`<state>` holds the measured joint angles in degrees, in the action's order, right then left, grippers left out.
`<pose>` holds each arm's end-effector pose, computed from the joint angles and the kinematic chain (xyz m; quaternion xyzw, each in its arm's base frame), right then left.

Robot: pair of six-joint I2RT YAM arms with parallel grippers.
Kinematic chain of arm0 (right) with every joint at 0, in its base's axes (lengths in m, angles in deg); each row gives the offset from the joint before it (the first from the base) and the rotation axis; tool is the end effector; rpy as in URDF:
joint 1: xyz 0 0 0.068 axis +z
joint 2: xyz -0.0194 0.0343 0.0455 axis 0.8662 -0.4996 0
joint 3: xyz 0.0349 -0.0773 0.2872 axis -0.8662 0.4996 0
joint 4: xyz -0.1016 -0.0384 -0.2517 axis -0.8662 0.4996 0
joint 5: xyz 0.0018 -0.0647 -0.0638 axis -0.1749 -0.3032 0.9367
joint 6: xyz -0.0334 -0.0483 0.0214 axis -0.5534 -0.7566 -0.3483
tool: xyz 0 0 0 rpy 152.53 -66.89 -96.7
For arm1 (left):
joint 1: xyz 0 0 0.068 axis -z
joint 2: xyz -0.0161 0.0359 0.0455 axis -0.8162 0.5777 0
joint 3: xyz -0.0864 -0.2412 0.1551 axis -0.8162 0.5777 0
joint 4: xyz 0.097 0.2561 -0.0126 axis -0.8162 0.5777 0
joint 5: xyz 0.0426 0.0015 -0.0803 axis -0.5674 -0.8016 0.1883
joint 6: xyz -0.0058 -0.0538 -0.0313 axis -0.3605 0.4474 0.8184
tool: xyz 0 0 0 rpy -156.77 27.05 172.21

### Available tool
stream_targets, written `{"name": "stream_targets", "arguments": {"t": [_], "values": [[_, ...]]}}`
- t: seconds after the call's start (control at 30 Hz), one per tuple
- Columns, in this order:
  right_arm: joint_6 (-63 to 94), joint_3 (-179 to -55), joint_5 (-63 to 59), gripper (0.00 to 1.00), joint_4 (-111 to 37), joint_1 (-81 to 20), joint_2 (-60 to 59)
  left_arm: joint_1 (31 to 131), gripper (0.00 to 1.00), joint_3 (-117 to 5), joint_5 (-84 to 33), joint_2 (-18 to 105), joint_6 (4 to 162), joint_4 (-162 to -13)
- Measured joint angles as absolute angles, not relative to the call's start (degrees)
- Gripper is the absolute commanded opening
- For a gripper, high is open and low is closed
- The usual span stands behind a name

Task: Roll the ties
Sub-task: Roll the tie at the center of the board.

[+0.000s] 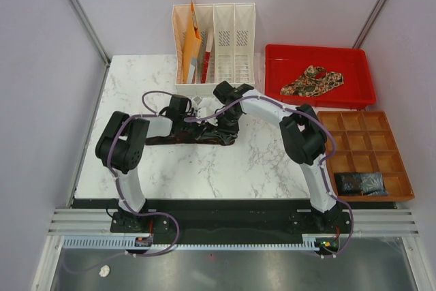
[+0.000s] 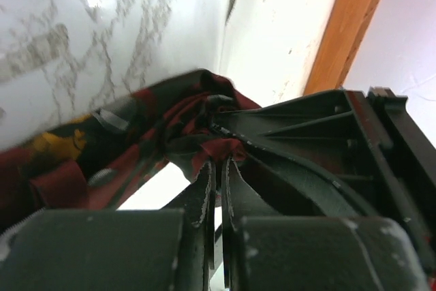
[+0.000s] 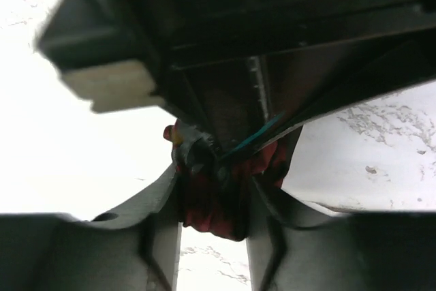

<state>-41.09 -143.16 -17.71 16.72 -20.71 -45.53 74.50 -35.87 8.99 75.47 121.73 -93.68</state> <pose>0.3547 0.3151 0.1849 -0.6994 0.6784 0.1928 0.1158 0.3458 -0.1587 0.1332 -0.0989 0.8710 -0.4732 0.0874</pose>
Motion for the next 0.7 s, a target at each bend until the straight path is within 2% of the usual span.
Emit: {"name": "stream_targets", "arguments": {"t": [0.17,0.33,0.43,0.7], "values": [[-40.07,-143.16,-20.07,0.83,16.83,-22.05,-45.66,73.74,0.02,-40.35,7.11,78.57,117.46,-88.29],[-38.62,-143.16,-23.27,0.86,16.66,-24.93,-45.66,73.04,0.02,-42.19,4.31,79.58,114.05,-84.2],[-36.22,-142.85,-24.99,0.97,14.98,-26.83,-45.64,73.04,0.02,-42.95,3.46,79.55,112.61,-82.36],[-29.2,-138.28,-31.13,0.98,5.99,-27.93,-45.38,73.08,0.02,-43.0,2.45,79.12,112.11,-81.36]]}}
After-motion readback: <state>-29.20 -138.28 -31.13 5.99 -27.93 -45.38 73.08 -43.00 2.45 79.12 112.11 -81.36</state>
